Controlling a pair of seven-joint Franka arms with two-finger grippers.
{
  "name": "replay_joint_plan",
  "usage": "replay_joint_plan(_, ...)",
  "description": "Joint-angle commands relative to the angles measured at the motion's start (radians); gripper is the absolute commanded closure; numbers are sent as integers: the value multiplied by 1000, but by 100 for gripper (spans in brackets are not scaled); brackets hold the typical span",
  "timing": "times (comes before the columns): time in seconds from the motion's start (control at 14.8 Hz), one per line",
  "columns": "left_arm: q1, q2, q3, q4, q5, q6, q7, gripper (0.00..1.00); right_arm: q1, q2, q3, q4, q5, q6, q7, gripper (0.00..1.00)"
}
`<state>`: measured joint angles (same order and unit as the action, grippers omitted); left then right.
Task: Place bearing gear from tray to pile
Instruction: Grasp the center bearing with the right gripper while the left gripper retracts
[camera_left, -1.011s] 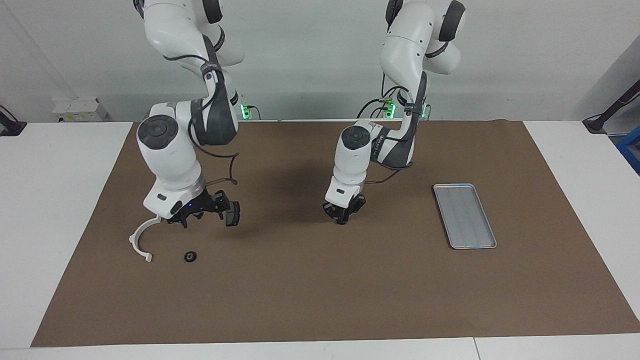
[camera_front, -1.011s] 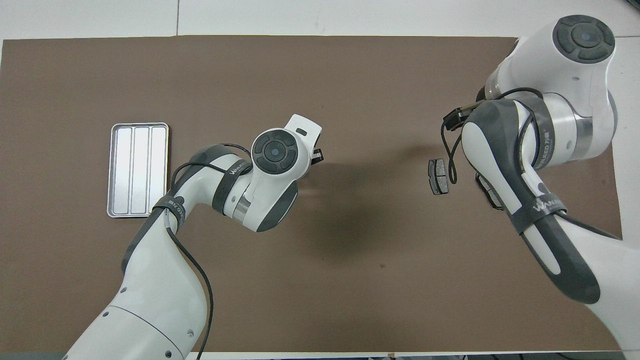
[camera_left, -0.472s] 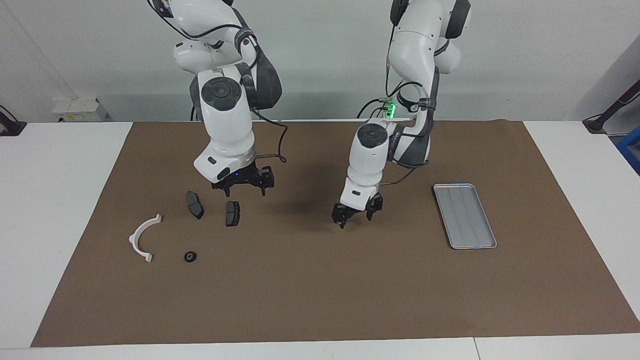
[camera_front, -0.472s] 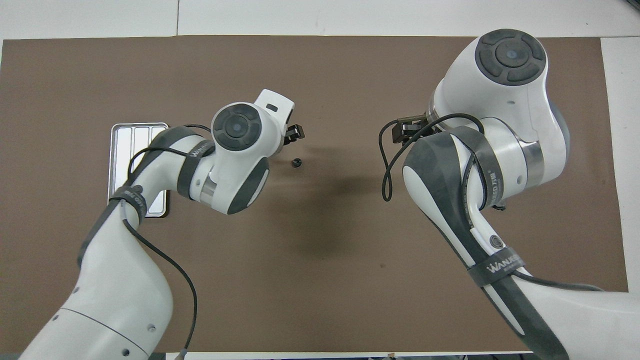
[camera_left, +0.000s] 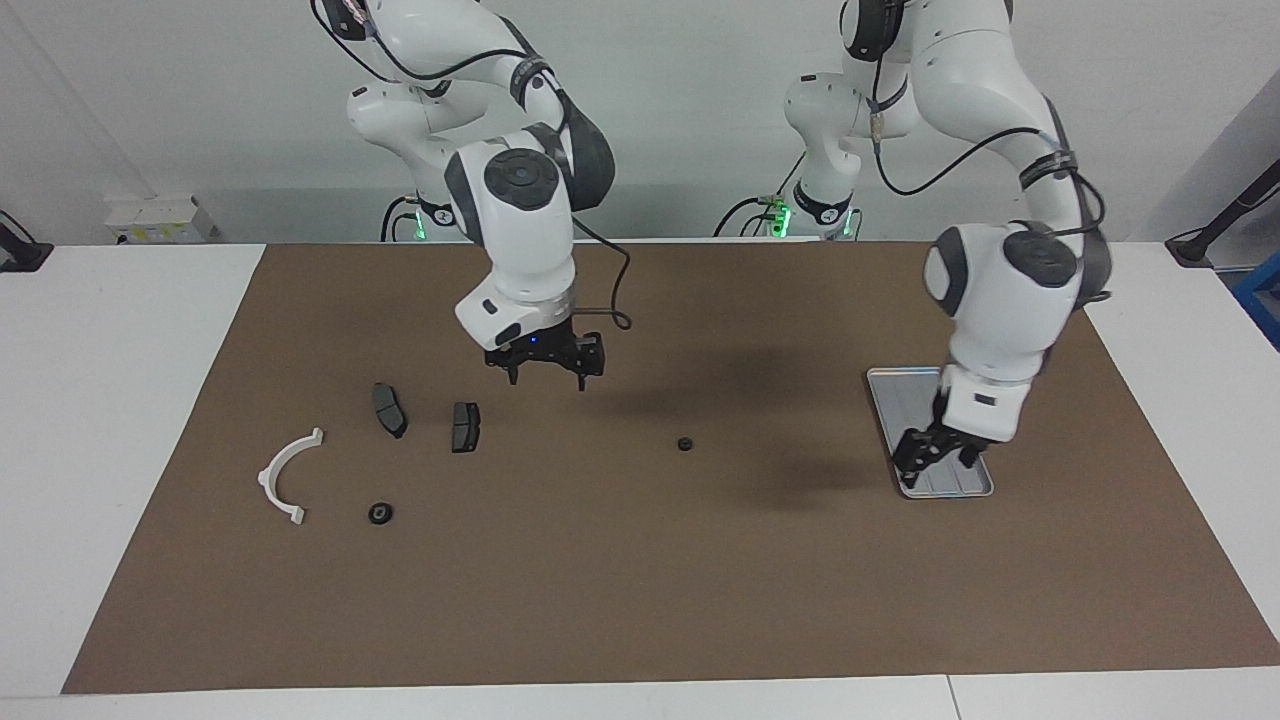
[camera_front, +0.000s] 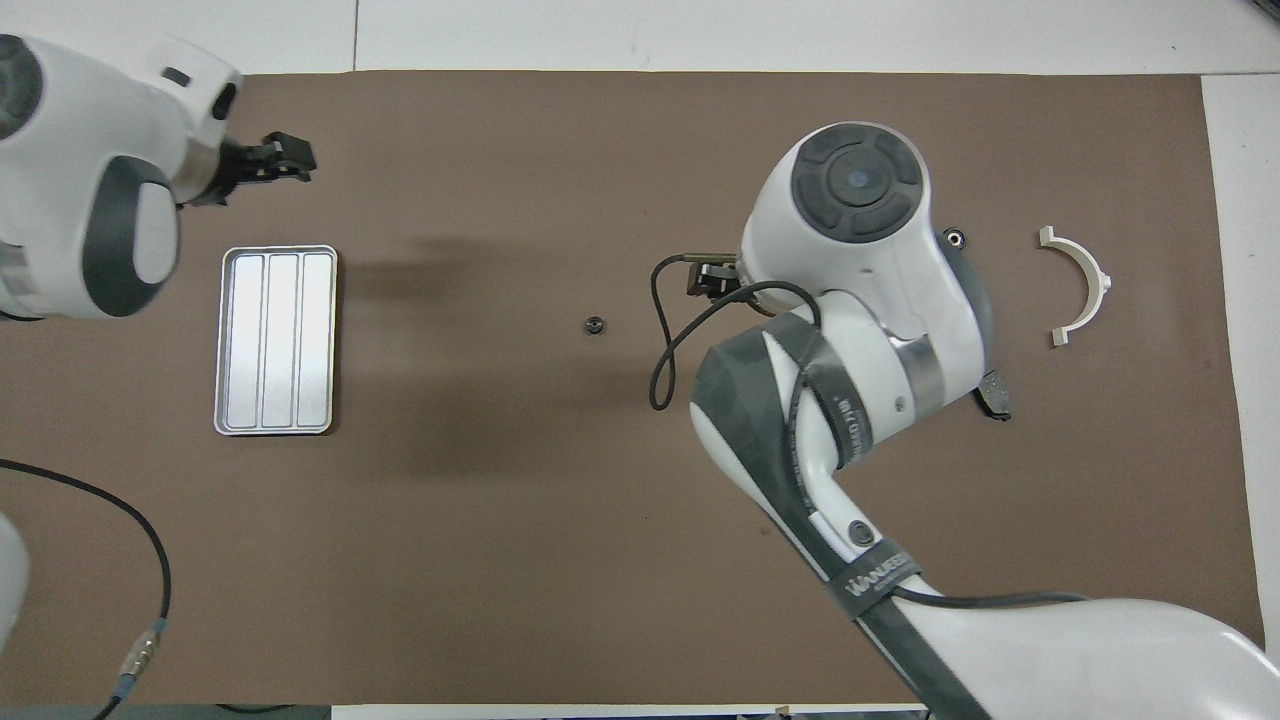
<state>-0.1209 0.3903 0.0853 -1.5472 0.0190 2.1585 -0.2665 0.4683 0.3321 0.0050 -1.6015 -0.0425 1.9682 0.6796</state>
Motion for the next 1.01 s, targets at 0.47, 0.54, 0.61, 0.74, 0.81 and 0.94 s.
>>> replay_joint_plan(0.47, 139, -239, -15, -17, -5, -295, 142, 0, 156, 355, 1, 258, 0, 92, 368, 0)
replay_joint_plan(0.54, 133, -296, -15, -107, -5, -281, 142, 0, 155, 364, 3, 258, 0, 109, 368, 0)
replay_joint_plan(0.61, 130, -330, -15, -167, -5, -267, 142, 0, 156, 376, 1, 258, 0, 122, 368, 0)
replay_joint_plan(0.74, 130, -340, -15, -189, -5, -255, 156, 0, 156, 401, 10, 262, 0, 152, 368, 0)
replay_joint_plan(0.81, 132, -340, -15, -182, -5, -252, 179, 0, 156, 410, 21, 264, 0, 153, 368, 0)
replay_joint_plan(0.94, 142, -334, -15, -115, -4, -285, 197, 0, 155, 413, 23, 267, 6, 155, 367, 0)
